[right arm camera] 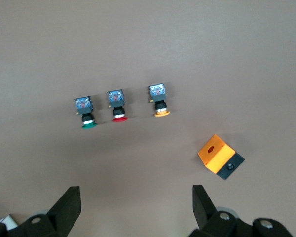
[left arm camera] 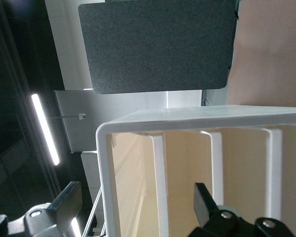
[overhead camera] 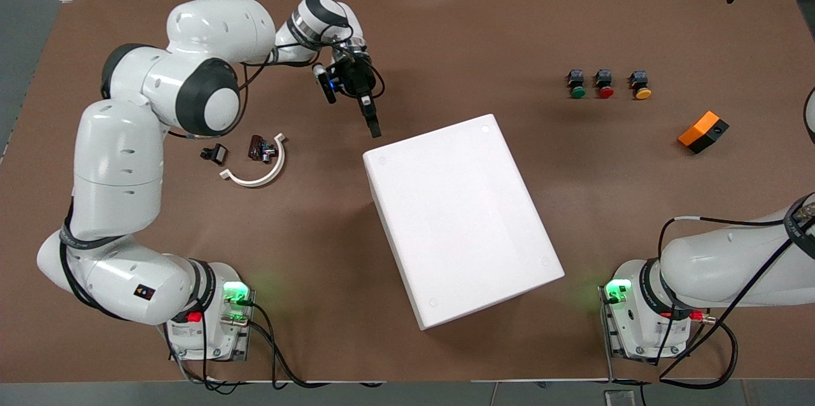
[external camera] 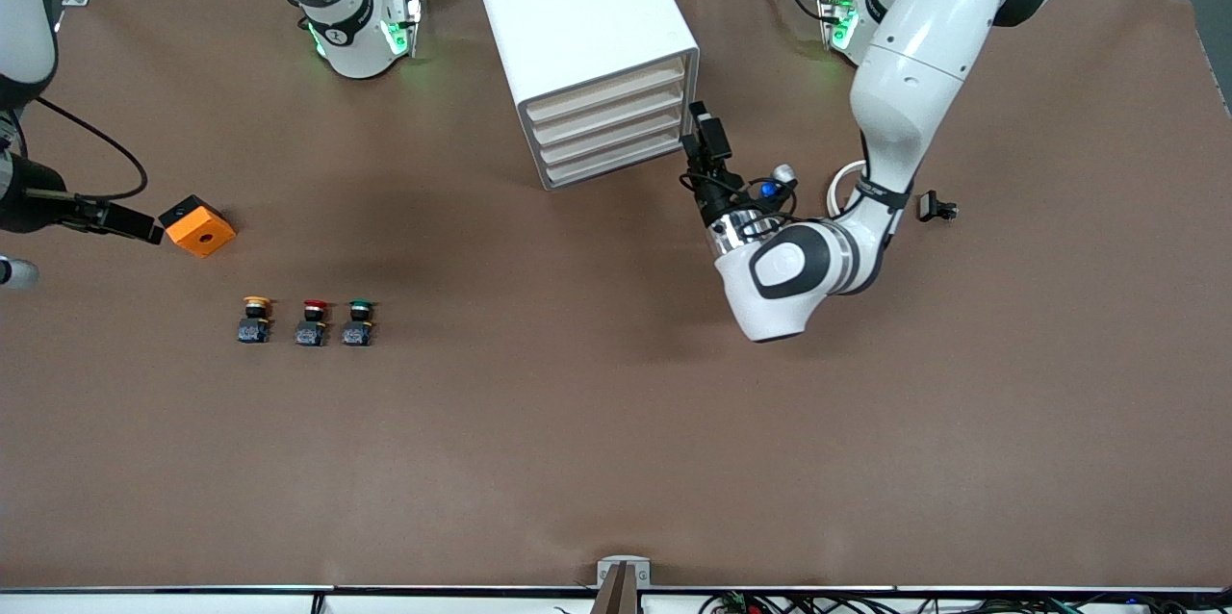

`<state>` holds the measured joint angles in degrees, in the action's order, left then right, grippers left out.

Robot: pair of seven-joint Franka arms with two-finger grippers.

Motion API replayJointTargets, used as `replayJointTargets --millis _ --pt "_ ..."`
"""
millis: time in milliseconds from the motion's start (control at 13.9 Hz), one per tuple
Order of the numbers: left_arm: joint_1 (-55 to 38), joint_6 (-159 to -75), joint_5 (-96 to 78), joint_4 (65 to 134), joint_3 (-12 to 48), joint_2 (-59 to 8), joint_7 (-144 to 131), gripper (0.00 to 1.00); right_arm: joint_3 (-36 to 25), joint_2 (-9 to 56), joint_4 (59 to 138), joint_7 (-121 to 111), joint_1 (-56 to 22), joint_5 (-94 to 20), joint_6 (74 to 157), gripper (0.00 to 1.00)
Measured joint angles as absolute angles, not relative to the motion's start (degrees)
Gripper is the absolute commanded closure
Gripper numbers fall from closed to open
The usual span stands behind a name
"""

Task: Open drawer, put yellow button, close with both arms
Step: 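Grasp the drawer handle with the left gripper while the right gripper reaches the buttons, then grasp the yellow-capped button with the right gripper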

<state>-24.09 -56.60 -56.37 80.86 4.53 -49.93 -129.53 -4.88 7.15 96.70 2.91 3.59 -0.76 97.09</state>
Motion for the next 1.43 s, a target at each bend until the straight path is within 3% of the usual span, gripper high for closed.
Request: replayJointTargets --millis 72,143,287,574,932,1219,1434 --pt "-24.53 -56.83 -57.27 80.80 4.53 -49.95 -130.07 0.08 -4.88 7.37 98.26 2.90 3.87 -0.76 99.13 0.00" --pt "-24.71 -57.24 -57.95 80.72 4.53 -49.95 -130.61 0.24 -4.88 7.54 99.83 2.90 3.99 -0.76 101.19 0.00" --pt "-24.94 -58.48 -58.36 80.60 4.53 -49.96 -130.94 0.36 -4.89 7.88 103.01 2.90 4.26 -0.77 105.62 0.00" --pt "-25.46 -60.66 -58.41 80.57 4.53 -50.15 -131.01 0.40 -4.90 9.64 108.65 2.87 5.09 -0.77 115.43 0.00" --pt "-27.95 -61.20 -58.41 80.55 4.56 -51.63 -131.05 0.41 -4.79 15.69 115.94 2.78 5.10 -0.82 134.40 0.00" --pt "-30.94 -61.79 -58.56 80.47 4.58 -51.65 -131.06 0.44 -4.78 21.13 116.93 2.78 5.19 -0.92 139.52 0.00" --pt "-31.79 -61.83 -58.84 80.45 4.58 -51.65 -131.10 0.53 -4.76 23.75 116.93 2.78 5.22 -0.93 142.06 0.00"
